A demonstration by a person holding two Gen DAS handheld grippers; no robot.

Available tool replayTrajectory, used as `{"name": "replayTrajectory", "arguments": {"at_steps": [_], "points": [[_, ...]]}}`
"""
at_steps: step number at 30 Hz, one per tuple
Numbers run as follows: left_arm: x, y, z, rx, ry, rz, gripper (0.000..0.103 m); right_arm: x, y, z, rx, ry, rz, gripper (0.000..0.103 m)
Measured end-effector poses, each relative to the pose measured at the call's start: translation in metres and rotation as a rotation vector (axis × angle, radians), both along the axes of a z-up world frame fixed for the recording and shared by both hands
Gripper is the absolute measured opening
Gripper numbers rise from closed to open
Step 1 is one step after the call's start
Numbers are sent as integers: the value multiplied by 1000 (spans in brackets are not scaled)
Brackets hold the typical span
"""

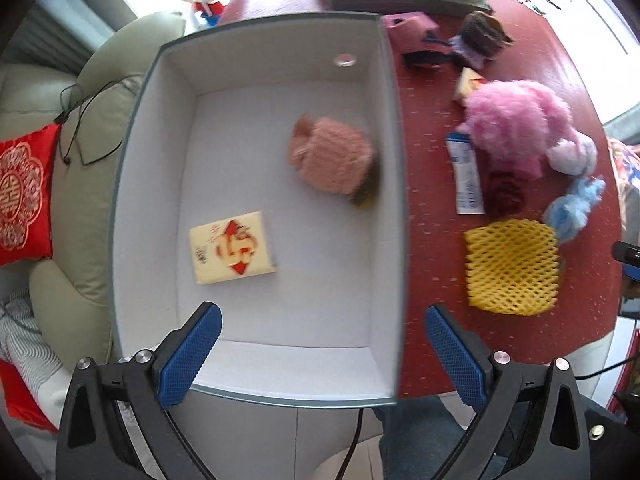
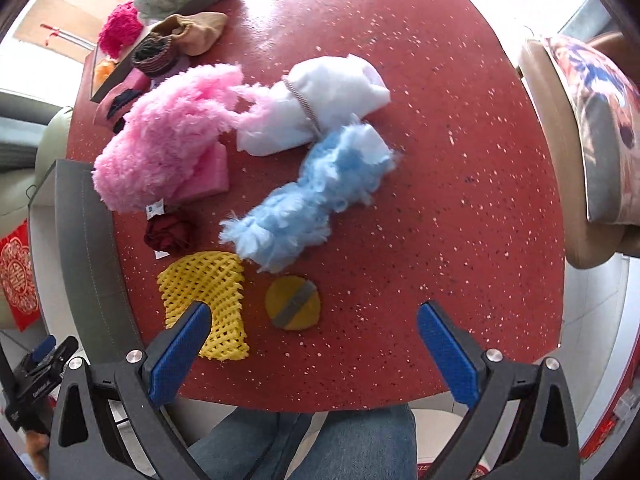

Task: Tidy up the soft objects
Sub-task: 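Move both tools back to the table toward the yellow net and sponge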

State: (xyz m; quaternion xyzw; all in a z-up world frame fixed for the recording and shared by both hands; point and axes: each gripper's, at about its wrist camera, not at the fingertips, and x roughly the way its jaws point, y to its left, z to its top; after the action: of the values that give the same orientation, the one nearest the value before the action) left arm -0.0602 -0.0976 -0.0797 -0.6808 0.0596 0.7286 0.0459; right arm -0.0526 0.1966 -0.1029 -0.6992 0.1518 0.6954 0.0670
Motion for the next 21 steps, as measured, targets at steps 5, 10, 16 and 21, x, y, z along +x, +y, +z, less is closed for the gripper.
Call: {"name": "replayTrajectory", "arguments": {"at_steps": [5,10,16,21], "points": [[3,70,10,66,-19,-146,102,17,18,-12,-26,-43,-65,103],[1,108,-4,22,-48,-220,102,34,35,-23,-35,-82,-101,103],[4,119,-33,22,-132,-168,102,47,48,-33,-33,-122,-111,103],[3,131,-52,30,-150,-128,102,50,51,-43,-29,-146,-74,103]]}}
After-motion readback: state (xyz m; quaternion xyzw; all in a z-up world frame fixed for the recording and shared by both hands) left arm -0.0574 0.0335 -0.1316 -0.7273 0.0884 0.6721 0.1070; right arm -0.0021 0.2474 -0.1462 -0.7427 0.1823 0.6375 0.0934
